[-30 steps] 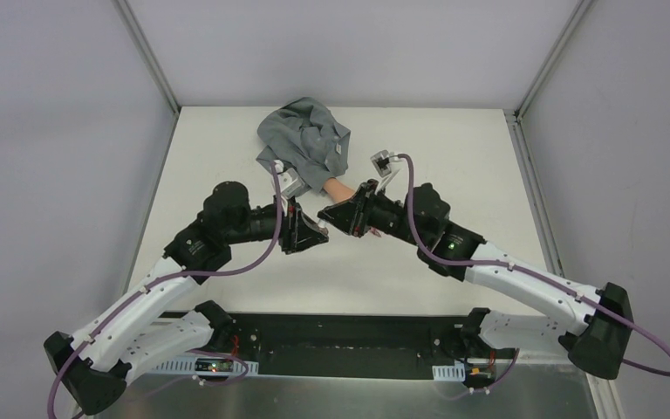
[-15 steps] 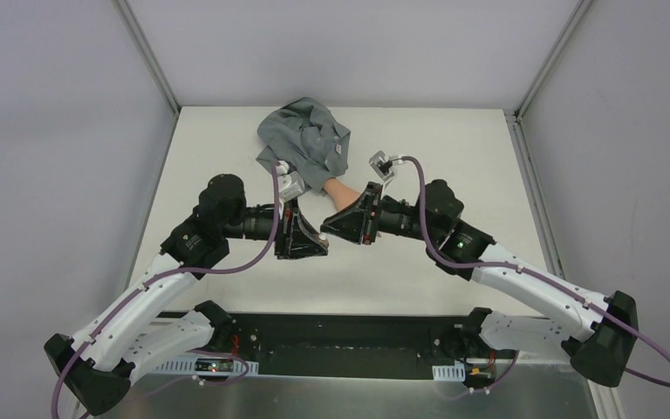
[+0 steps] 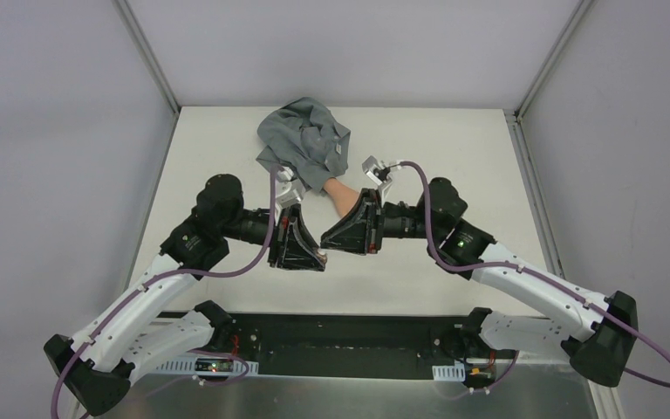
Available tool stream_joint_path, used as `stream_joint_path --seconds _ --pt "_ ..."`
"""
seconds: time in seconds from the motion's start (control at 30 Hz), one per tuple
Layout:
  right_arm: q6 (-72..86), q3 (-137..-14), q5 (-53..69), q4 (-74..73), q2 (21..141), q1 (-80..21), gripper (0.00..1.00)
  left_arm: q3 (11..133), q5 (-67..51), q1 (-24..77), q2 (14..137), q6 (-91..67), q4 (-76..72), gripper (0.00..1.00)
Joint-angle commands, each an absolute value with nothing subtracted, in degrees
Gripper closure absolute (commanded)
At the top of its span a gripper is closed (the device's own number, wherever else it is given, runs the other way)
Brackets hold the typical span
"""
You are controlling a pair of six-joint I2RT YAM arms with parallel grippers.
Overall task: Paint the nails
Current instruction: Unscrew the nail polish bottle.
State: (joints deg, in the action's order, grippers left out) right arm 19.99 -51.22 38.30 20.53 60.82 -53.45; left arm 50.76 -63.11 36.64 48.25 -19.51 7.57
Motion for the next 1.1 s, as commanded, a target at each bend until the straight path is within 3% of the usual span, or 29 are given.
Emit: stream_joint_path --seconds 0.0,0.17,0.2,0.23,0.3,0.37,0.4,0.57,0.7,1.07 --pt "18.83 -52.76 43.24 21.2 61.66 -53.98 1.0 53.34 -67.92 36.56 47.38 -19.69 -1.73 1.0" --pt "19.86 -52.65 37.31 20.23 60.53 -54.0 0.96 52.46 -65.17 36.56 46.91 -18.48 -1.76 1.0" --pt "20.17 -52.58 34.93 19.85 59.8 -53.97 0.81 52.14 -63.92 36.56 46.67 -18.09 -1.76 1.0" --pt "20.82 -52.43 32.01 19.33 59.24 -54.01 0.6 51.79 -62.52 36.56 46.31 -17.73 -1.76 1.0" --pt "22.28 -51.85 25.7 18.75 57.6 -53.9 0.31 51.04 -59.24 36.56 45.51 -17.16 -1.76 1.0" --pt "25.06 -50.52 18.51 18.8 55.54 -53.61 0.16 50.21 -54.38 36.56 44.47 -16.74 -1.71 1.0" --pt "26.17 -49.81 16.11 19.13 54.56 -53.25 0.14 49.92 -52.49 36.56 44.01 -16.34 -1.38 1.0" --pt "30.41 -48.27 8.27 19.41 51.63 -52.72 0.13 49.24 -40.52 36.56 42.36 -15.06 1.86 1.0" --pt "31.37 -49.39 6.42 19.31 52.67 -52.81 0.2 50.18 -32.11 36.56 41.98 -13.14 6.22 1.0" --pt "27.98 -55.27 3.15 18.92 60.05 -58.19 0.36 49.92 -29.82 36.56 42.22 -13.14 6.66 1.0"
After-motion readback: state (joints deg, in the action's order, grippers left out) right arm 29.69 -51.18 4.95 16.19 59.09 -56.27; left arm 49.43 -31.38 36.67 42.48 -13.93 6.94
